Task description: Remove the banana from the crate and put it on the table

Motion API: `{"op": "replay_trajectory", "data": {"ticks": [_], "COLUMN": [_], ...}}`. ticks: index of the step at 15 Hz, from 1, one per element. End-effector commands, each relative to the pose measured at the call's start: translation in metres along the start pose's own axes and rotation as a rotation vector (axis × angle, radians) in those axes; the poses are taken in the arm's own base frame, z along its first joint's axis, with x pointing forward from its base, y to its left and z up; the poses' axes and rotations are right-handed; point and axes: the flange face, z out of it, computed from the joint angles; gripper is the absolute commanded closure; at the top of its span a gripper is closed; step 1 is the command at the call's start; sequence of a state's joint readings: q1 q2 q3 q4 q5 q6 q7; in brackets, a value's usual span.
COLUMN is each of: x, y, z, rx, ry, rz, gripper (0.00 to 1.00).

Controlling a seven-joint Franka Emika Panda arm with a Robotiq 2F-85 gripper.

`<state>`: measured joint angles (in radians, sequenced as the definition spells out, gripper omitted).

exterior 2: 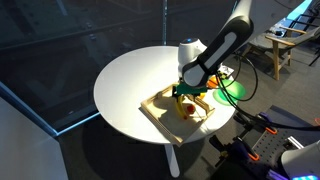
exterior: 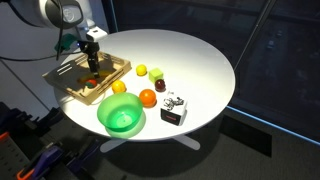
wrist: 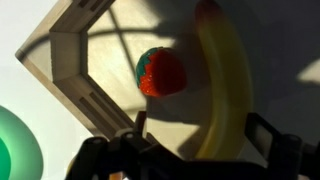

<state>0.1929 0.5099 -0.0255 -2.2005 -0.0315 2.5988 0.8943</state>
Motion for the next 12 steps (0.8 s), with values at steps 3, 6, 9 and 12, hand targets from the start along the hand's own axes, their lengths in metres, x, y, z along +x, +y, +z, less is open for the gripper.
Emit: {"op": "replay_trajectory", "data": {"ticks": [3,6,9,12], "x": [0.003,0.005,0.007,0.008], "y": [-0.004,-0.008,-0.011,-0.013], "z": [-0.015,-0.013,-0.01,-0.004], "rx": [0.008,0.006,0.005,-0.001], "ry": [-0.002,-0.004,-0.01,-0.016], "rz": [-0.011,-0.015,-0.017,-0.019], "gripper": [0.0,0.0,0.0,0.0]}}
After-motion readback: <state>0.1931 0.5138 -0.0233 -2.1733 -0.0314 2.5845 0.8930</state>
